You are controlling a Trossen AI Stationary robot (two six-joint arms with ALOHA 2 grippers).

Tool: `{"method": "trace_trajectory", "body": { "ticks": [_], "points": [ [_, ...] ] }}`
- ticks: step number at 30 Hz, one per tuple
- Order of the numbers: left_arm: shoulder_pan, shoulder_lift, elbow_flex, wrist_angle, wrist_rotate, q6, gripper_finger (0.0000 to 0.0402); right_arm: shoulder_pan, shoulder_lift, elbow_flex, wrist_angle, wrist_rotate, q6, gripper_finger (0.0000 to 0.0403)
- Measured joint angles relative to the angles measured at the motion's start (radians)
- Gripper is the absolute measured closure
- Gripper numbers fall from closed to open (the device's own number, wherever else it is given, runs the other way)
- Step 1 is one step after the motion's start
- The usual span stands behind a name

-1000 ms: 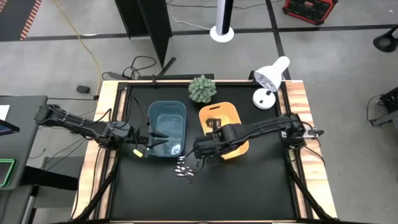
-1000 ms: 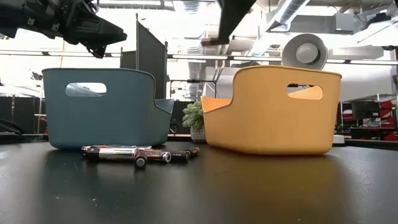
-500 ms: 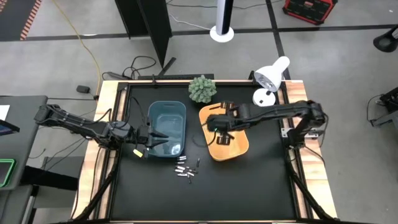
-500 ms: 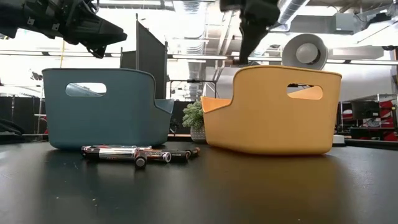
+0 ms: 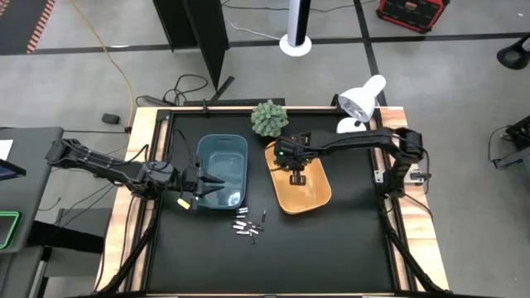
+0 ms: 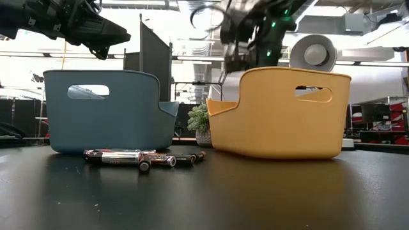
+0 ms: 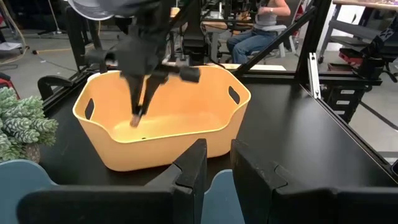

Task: Sort batteries
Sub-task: Put the black battery into the yellow bin, then put the silver battery into the blue bin

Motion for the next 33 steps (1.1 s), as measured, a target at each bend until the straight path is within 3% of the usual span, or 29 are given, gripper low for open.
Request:
{"method": "trace_trajectory", "body": {
  "ticks": [6, 22, 29, 33],
  "points": [
    [0.0, 0.0, 0.0, 0.0, 0.0, 0.003, 0.0331, -0.049, 0.067, 0.0, 0.006, -0.031, -0.009, 0.0353],
    [0.0, 0.0, 0.0, -0.003, 0.0, 0.015, 0.0331, -0.053, 0.03, 0.008, 0.07, -0.023, 0.0, 0.0263],
    [0.0, 0.0, 0.0, -0.015, 0.005, 0.003, 0.0331, 0.007, 0.016, 0.085, 0.07, 0.095, -0.005, 0.027],
    [0.0, 0.002, 0.0, -0.027, 0.063, 0.007, 0.0331, 0.058, -0.027, 0.147, 0.048, 0.149, 0.003, 0.0276]
  ]
}}
